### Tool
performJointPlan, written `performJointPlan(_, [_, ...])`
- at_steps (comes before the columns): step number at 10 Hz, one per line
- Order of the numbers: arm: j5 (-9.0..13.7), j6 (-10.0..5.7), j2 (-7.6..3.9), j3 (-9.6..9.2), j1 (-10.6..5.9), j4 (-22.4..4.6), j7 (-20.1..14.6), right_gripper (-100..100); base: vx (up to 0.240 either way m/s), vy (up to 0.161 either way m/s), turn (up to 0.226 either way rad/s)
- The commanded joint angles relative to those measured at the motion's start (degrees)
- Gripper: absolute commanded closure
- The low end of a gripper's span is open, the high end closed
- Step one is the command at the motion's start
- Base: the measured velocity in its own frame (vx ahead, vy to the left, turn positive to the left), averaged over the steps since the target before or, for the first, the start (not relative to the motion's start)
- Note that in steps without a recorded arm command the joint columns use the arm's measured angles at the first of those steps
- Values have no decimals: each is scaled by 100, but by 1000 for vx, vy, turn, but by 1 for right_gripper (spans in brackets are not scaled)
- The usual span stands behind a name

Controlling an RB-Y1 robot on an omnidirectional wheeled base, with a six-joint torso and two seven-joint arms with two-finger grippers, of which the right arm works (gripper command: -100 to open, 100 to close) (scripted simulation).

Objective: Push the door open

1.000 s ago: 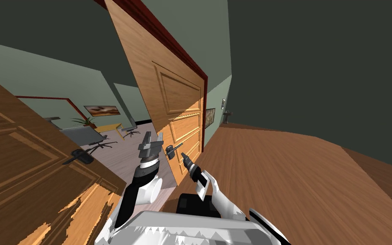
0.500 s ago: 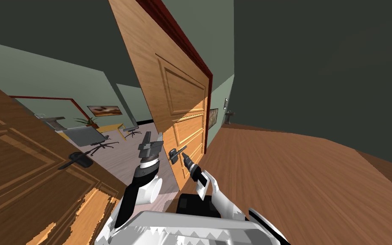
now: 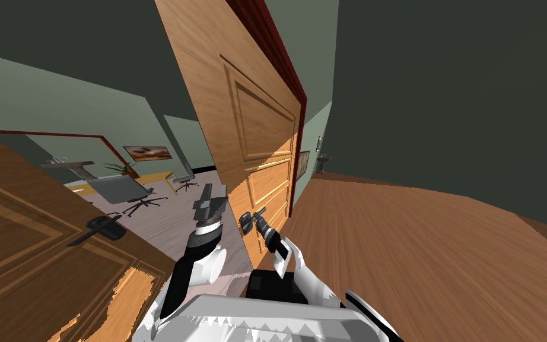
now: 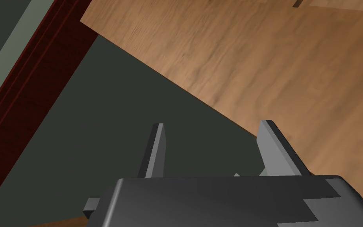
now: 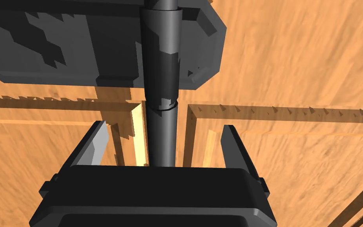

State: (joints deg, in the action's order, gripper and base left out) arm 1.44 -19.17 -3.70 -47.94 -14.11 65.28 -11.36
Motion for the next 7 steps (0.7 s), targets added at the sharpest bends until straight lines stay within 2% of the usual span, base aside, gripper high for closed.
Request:
performJointPlan(1, [0, 2, -4, -2, 1, 3, -2, 100, -9, -7, -1])
performJointPlan(6, [0, 2, -4, -2, 1, 3, -2, 100, -10, -12, 1])
performJointPlan(7, [3, 28, -41, 45, 6, 11, 11, -100, -105, -61, -87])
